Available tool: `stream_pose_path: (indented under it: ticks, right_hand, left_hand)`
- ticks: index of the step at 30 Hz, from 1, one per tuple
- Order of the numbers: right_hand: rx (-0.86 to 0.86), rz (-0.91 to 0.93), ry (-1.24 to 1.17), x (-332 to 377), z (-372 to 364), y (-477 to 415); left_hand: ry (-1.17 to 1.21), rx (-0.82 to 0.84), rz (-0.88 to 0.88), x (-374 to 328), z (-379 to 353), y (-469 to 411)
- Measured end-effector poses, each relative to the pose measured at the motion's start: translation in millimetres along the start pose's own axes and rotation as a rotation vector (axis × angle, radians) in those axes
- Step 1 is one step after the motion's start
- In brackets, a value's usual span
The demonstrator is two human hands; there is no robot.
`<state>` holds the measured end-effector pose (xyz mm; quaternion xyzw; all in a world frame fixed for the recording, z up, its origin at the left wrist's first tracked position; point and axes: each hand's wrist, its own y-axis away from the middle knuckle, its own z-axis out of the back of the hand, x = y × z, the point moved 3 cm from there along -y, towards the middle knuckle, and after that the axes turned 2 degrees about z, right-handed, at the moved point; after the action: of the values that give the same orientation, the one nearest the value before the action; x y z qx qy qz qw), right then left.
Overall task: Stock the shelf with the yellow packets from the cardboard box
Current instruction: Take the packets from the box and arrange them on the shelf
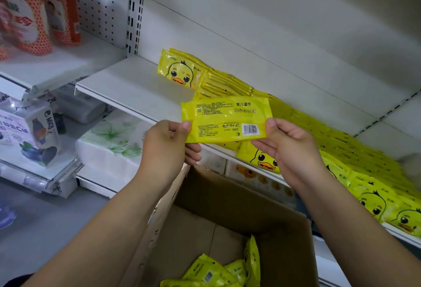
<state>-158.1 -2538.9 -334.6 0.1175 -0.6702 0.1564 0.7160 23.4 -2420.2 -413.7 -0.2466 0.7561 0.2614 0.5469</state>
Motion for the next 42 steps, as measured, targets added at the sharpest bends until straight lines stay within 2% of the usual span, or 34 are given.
stream_pose_path:
  ticks: [5,7,9,12,15,17,20,22,23,25,27,32,34,36,38,42]
  right_hand:
    - [0.075,-0.010,-0.111,19,-2,-4]
    - [0.069,0.043,-0.030,22,-9,-1]
    - [0.057,0.148,0.176,18,-19,5]
    - [0.217,0.211,0.337,6,-45,26]
    - [0.397,0.188,0.373,2,-60,40]
    - [0.306,0.181,0.309,6,-58,33]
    - [-0.016,0.193,0.269,10,-41,12]
    - [-0.155,0.083,0.329,4,-31,0]
    - [-0.157,-0.043,0.341,-1,-29,-3]
    - [-0.043,-0.301,0.338,-15,-33,-2]
    - [0.086,-0.380,0.248,-24,-43,-1]
    - [-0.013,-0.176,-0.003,-13,-45,-15]
    - [0.038,-0.118,-0.016,-8,-49,-20]
    - [0.114,-0.098,-0.036,-6,-55,-22]
    - [0.220,-0.074,0.036,-3,-60,-27]
    - [0.457,-0.035,0.344,9,-75,-39]
  left_hand:
    - [0.144,0.023,0.102,11,-7,8]
    - [0.177,0.073,0.177,10,-11,10]
    - [0.236,0.213,0.260,7,-18,14]
    - [0.406,0.367,0.288,2,-26,20]
    - [0.518,0.325,0.267,-1,-25,18]
    - [0.535,0.270,0.257,-2,-22,16]
    - [0.594,0.176,0.296,0,-17,13]
    - [0.650,0.131,0.310,0,-15,12]
    - [0.666,0.126,0.313,-1,-16,13]
    - [0.657,0.140,0.306,-2,-17,13]
    - [0.616,0.177,0.277,-1,-21,14]
    - [0.542,0.302,0.226,-7,-17,9]
    - [0.480,0.332,0.227,-8,-13,8]
    - [0.400,0.264,0.189,0,-12,7]
    - [0.399,0.160,0.154,5,-11,7]
    - [0.451,0.065,0.078,1,-2,-2]
